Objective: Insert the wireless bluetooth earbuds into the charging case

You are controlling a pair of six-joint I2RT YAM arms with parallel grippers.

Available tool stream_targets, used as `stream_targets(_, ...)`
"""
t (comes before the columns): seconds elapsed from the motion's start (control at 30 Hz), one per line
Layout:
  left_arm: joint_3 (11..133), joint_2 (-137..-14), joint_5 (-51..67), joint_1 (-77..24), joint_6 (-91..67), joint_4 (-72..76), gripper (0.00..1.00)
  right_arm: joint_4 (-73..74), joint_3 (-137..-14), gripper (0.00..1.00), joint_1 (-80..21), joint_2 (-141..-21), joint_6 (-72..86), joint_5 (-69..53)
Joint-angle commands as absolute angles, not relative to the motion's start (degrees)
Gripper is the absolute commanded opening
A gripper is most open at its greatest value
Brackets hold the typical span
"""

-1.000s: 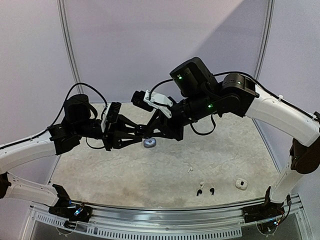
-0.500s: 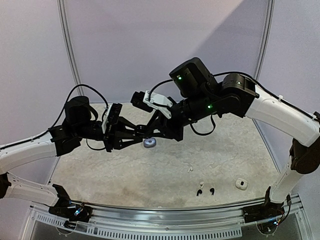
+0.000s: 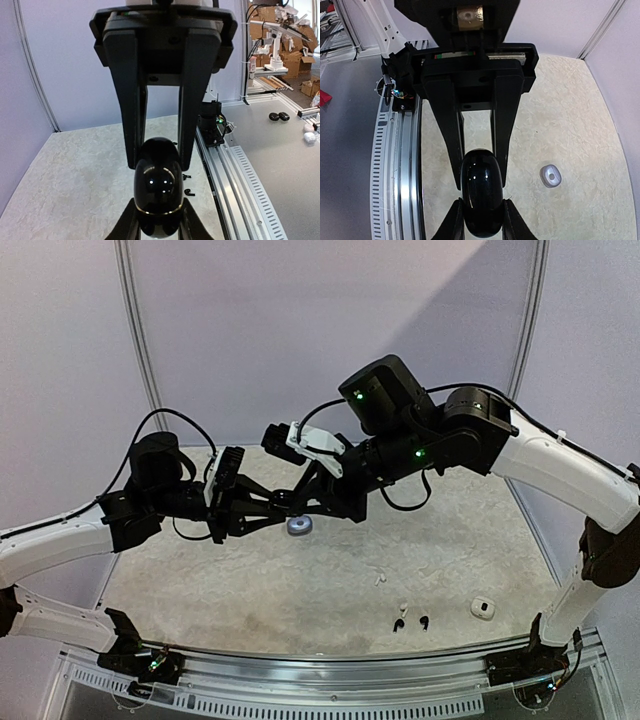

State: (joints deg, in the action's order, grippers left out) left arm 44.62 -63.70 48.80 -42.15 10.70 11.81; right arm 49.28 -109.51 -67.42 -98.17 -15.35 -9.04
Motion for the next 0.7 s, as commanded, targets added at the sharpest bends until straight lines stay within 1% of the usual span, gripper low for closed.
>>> stream_targets(0.0, 43.97, -63.96, 49.24, -42.50, 11.26, 13.04, 0.00, 47.33, -110.47, 0.03, -67.59, -97.86, -14.96, -6.96)
stream_targets(0.07, 43.65, -63.69, 49.06, -42.45, 11.38, 13.52, 0.00, 46.63, -109.61, 0.15, -67.65, -97.68, -14.49, -5.80)
stream_targets(0.13, 43.24, -63.53, 48.87, -42.50, 11.24, 14.38, 0.00, 45.45, -108.63, 0.24, -67.68, -97.24, -14.08, -4.85)
stream_targets(0.37, 42.11, -62.98, 49.18, -42.45, 11.41, 16.99, 0.00, 42.54, -106.52, 0.42, -67.60, -95.80, -13.62, -1.97)
stream_targets(0.47, 41.95, -62.85, 49.37, -42.48, 12.09, 16.93, 0.00, 42.12, -106.52, 0.48, -67.62, -95.81, -13.67, -1.45)
stream_targets(0.57, 41.79, -62.67, 49.48, -42.54, 13.91, 16.29, 0.00, 41.38, -106.52, 0.50, -67.64, -95.82, -13.53, -0.29)
stream_targets(0.67, 41.58, -62.50, 49.48, -42.60, 15.82, 15.60, 0.00, 41.08, -106.68, 0.51, -67.54, -95.80, -13.36, 3.64)
